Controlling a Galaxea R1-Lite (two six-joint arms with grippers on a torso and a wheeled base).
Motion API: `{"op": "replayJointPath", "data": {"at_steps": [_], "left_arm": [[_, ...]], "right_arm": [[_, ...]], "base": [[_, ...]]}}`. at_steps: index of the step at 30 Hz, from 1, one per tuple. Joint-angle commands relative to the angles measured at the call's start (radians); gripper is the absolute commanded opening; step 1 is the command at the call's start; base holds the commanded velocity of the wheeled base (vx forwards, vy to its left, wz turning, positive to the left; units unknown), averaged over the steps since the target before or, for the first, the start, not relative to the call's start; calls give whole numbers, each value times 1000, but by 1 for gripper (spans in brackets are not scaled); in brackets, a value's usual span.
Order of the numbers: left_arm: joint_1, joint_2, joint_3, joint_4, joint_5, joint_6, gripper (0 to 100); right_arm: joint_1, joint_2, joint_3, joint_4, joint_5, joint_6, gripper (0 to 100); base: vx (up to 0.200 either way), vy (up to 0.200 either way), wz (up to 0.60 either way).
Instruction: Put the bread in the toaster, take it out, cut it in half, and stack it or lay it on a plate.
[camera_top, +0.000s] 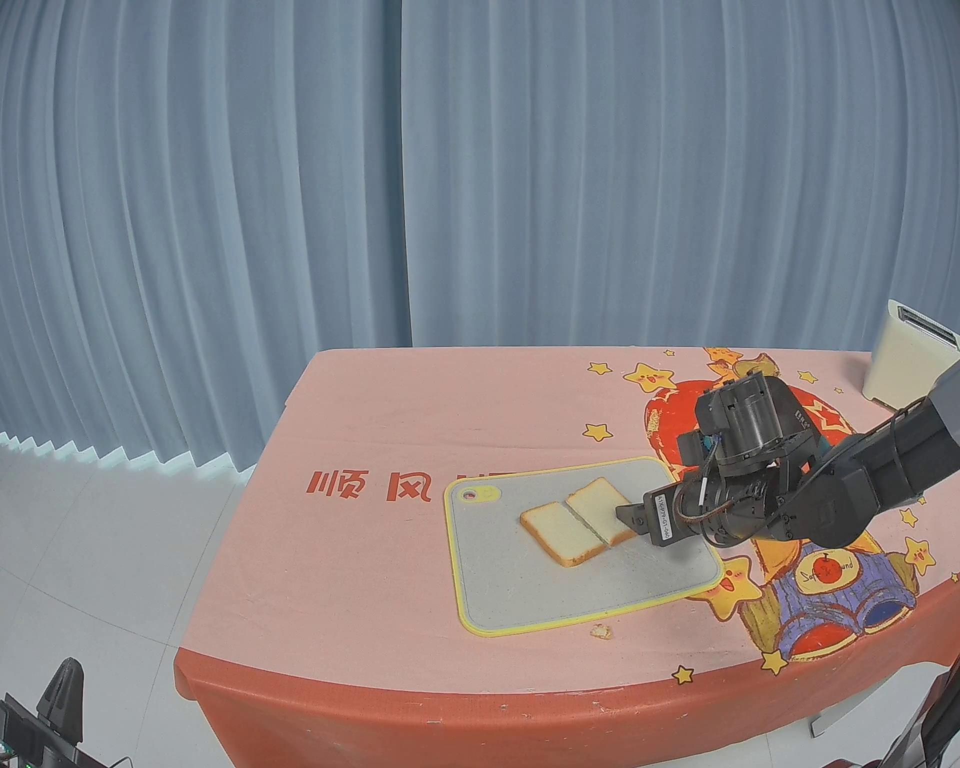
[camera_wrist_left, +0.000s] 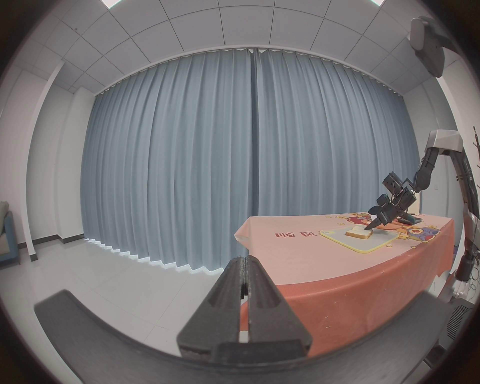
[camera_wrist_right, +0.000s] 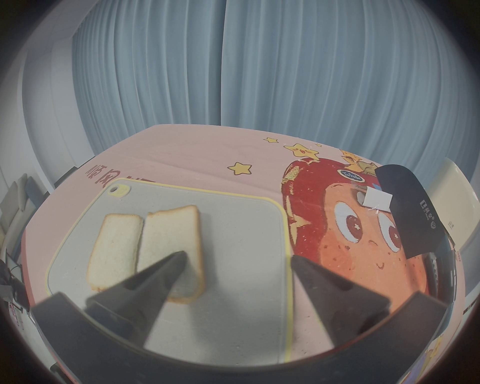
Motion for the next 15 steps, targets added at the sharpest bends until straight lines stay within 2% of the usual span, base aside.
{"op": "replayJointPath", "data": {"at_steps": [1,15], "left_arm": [[0,-16,18,0,0,0,0],[0,-16,18,0,0,0,0]], "right_arm": [[0,-1,3,2,-1,0,0],[-2,-10,17,2,-1,1,0]], "base": [[0,0,0],[0,0,0]]}}
